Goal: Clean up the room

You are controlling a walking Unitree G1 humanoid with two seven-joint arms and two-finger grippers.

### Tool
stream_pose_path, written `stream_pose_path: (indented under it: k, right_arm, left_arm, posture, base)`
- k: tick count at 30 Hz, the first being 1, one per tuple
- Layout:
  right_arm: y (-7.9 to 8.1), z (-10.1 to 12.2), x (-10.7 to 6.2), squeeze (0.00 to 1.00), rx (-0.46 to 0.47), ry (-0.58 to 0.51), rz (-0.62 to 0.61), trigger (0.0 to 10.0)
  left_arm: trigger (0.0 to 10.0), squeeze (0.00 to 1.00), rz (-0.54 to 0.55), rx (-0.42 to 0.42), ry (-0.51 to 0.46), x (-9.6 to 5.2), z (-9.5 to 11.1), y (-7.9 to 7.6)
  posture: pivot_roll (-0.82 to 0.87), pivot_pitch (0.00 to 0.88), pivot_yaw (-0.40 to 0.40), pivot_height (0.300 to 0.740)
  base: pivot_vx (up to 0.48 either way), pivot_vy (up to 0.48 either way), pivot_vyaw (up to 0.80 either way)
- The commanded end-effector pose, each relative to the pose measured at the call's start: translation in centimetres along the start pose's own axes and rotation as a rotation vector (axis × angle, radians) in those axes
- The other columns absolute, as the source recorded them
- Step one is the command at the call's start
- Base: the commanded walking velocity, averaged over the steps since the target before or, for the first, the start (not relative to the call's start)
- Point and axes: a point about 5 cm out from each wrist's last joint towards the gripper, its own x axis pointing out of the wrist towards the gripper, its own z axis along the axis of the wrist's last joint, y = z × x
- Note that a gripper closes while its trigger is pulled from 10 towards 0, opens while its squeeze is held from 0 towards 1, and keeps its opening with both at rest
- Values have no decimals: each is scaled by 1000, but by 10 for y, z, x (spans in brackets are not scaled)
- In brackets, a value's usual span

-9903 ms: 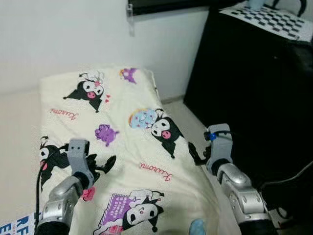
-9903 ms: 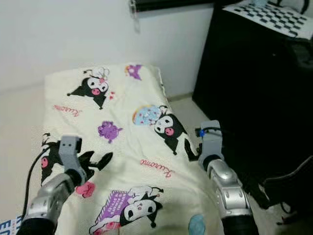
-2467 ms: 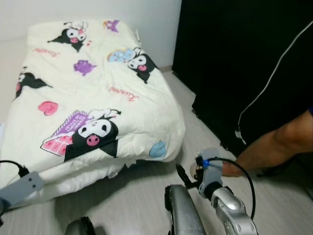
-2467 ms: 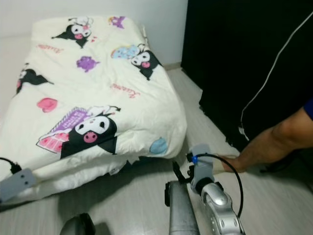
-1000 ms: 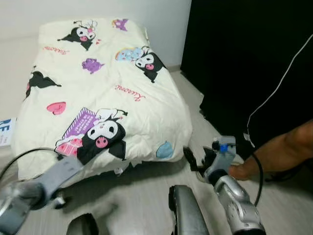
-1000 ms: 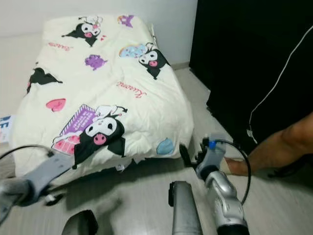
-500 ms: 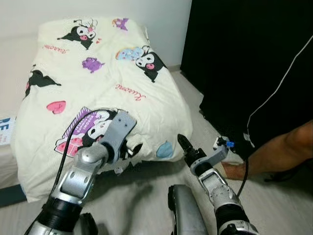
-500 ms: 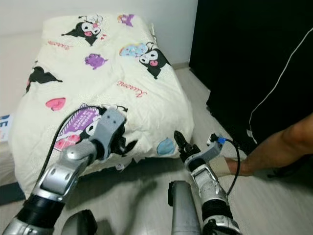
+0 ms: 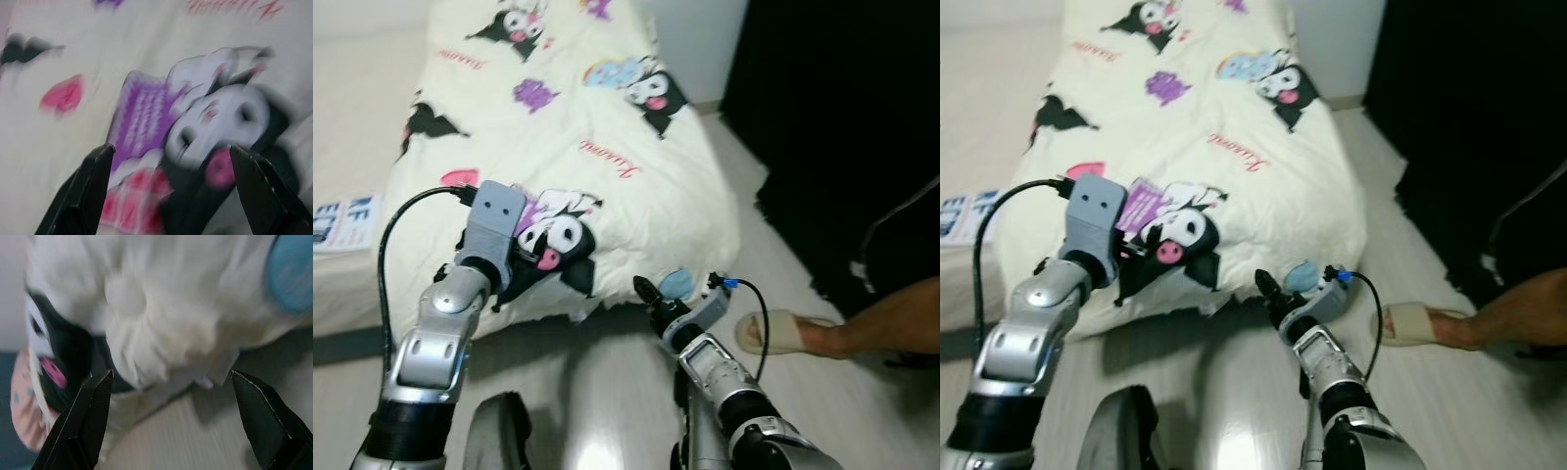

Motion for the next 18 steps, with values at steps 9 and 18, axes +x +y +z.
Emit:
stream_pose_path:
  k: [9, 18]
  right_arm:
    - [5, -7, 3, 0, 56, -20, 44, 10000]
    - [9, 37, 2, 0, 115, -234, 101, 10000]
  left_arm:
    - [10000, 0, 46, 6, 62, -21, -8, 13]
    - [10000, 0, 11, 35, 105, -37, -13, 8]
  posture:
    - [96, 571, 52, 480]
    - [114, 639, 64, 480]
  base:
    - [0, 0, 0]
    - [0, 0, 0]
